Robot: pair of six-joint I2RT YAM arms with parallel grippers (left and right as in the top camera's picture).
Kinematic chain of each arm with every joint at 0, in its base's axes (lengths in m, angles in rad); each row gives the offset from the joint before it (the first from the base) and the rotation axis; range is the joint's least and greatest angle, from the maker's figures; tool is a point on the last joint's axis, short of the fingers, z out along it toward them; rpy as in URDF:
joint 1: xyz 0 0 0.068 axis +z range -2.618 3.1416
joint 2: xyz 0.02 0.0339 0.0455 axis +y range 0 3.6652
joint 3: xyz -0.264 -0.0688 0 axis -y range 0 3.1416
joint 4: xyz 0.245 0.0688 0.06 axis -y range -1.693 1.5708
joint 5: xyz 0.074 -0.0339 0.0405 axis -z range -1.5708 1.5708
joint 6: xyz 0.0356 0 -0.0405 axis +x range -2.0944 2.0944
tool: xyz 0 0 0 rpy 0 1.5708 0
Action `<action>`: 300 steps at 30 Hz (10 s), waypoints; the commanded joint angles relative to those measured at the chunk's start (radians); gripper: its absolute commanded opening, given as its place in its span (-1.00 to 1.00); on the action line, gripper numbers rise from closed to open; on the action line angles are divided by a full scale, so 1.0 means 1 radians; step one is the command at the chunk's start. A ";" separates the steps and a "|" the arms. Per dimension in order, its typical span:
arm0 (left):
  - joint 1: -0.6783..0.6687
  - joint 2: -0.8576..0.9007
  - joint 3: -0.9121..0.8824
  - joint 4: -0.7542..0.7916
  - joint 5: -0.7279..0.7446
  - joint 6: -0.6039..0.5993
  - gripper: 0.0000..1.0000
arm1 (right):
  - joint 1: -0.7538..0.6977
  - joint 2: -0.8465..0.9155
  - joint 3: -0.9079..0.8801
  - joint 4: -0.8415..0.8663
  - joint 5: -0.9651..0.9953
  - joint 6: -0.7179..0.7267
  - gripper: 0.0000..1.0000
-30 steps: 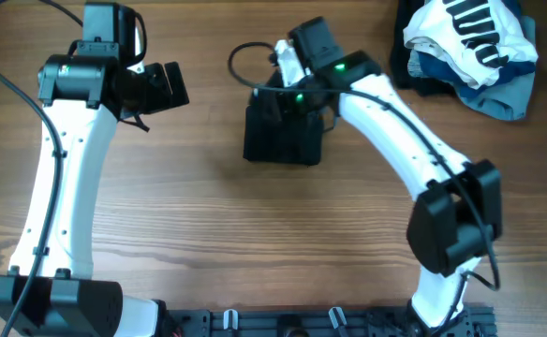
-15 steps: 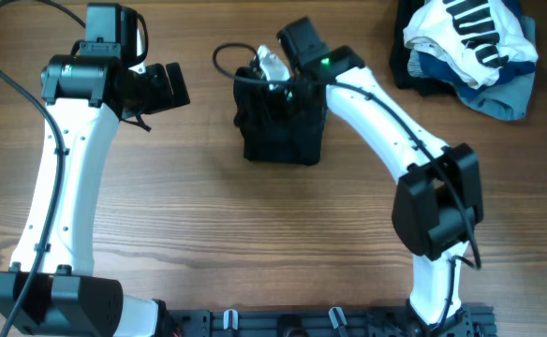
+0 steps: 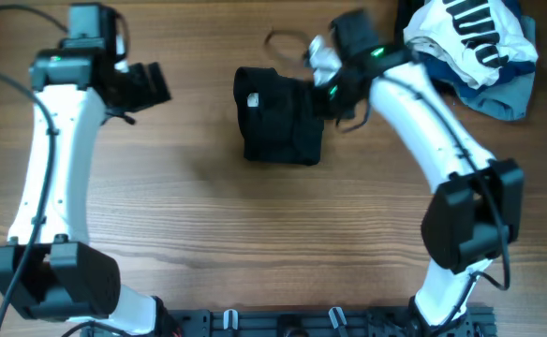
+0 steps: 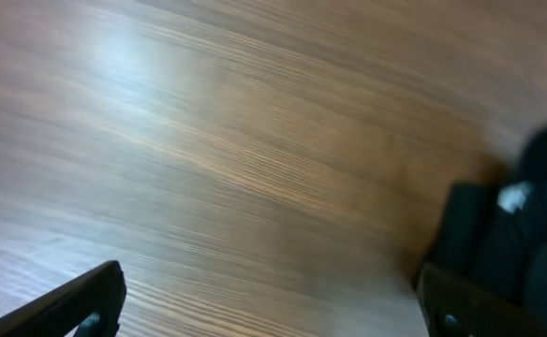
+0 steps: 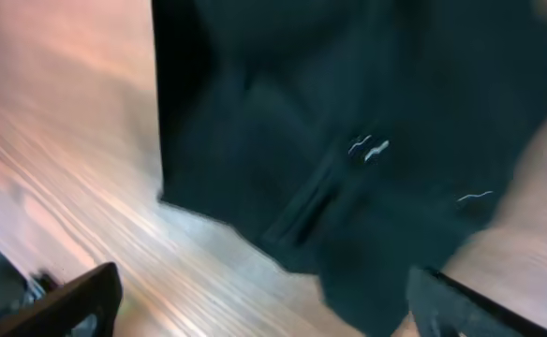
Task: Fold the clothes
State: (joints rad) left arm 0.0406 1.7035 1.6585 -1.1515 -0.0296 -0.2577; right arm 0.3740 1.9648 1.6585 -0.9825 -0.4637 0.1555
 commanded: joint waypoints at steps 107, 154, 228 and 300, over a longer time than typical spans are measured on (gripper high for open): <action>0.290 0.002 -0.006 0.102 -0.013 -0.013 1.00 | -0.566 0.141 0.509 0.546 0.715 -0.998 -0.91; 0.290 0.002 -0.006 0.149 -0.013 -0.013 1.00 | -0.280 -0.164 0.507 -0.187 -0.001 -0.308 1.00; 0.248 -0.115 -0.005 0.149 -0.013 -0.013 1.00 | -0.321 -1.961 -1.616 0.917 0.228 -0.208 0.99; 0.080 -1.697 -1.653 1.096 0.269 -0.039 1.00 | -0.321 -1.960 -1.616 0.917 0.228 -0.208 1.00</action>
State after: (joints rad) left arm 0.1242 0.0147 0.0082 -0.0498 0.2337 -0.2947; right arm 0.0570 0.0154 0.0525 -0.0689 -0.2420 -0.0673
